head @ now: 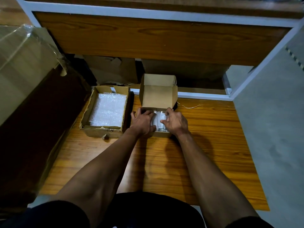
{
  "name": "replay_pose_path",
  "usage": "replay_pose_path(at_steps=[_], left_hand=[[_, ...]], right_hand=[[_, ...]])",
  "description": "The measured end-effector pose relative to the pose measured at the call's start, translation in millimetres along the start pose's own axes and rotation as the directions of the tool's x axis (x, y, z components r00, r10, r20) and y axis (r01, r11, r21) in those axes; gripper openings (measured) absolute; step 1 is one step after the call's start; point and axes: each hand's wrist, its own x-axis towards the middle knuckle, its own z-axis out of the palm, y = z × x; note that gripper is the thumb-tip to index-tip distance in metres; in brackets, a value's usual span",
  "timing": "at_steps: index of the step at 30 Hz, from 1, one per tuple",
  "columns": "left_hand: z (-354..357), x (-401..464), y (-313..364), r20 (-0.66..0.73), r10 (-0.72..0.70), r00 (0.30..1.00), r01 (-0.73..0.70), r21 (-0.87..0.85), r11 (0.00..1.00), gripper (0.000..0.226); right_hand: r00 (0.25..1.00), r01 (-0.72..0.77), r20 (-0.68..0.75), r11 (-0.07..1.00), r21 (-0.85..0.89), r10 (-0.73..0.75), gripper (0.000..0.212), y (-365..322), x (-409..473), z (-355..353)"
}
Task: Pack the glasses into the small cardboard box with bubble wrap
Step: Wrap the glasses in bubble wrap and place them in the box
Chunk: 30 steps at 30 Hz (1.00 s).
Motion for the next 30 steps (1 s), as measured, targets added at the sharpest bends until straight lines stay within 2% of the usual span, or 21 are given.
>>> replay_pose_path(at_steps=[5, 8, 12, 15, 18, 20, 22, 24, 30], left_hand=[[-0.4, 3.1, 1.1, 0.024, 0.006, 1.0, -0.006, -0.012, 1.0, 0.075], [0.7, -5.4, -13.0, -0.141, 0.027, 0.99, -0.042, -0.11, 0.993, 0.062], [-10.6, -19.0, -36.8, -0.407, -0.04, 0.913, -0.041, -0.188, 0.981, 0.042], [-27.5, -27.3, -61.7, -0.493, -0.123, 0.861, 0.009, -0.227, 0.974, 0.036], [-31.7, -29.7, -95.6, -0.541, -0.291, 0.789, 0.119, -0.33, 0.936, 0.031], [-29.8, -29.1, -123.0, -0.468, -0.383, 0.796, 0.225, -0.358, 0.906, 0.034], [-28.1, -30.0, -148.2, -0.283, -0.444, 0.85, 0.358, -0.308, 0.881, 0.043], [-26.6, -32.2, -166.5, -0.142, -0.474, 0.869, 0.432, -0.247, 0.867, 0.055], [-21.5, -26.0, -182.4, -0.127, -0.421, 0.898, 0.391, -0.207, 0.897, 0.058]], right_hand=[[0.999, -0.029, 0.012, 0.999, -0.035, 0.03, 0.042, -0.2, -0.6, -0.3], [1.0, -0.01, -0.004, 0.998, -0.058, 0.01, 0.04, -1.3, -2.0, 0.3], [0.996, 0.064, -0.052, 0.996, -0.068, -0.067, 0.033, -14.8, -2.7, 1.5], [0.981, 0.173, -0.089, 0.985, 0.003, -0.172, 0.029, -40.4, 0.6, 6.3], [0.958, 0.286, -0.068, 0.952, 0.111, -0.279, 0.022, -72.8, 5.9, 11.5], [0.931, 0.364, -0.088, 0.92, 0.146, -0.354, 0.018, -95.3, 11.1, 17.6], [0.902, 0.431, -0.114, 0.89, 0.152, -0.417, 0.015, -115.0, 17.1, 26.6], [0.886, 0.463, -0.095, 0.878, 0.125, -0.454, 0.017, -131.5, 24.5, 38.1], [0.9, 0.436, -0.043, 0.897, 0.075, -0.434, 0.032, -157.0, 35.4, 61.1]])
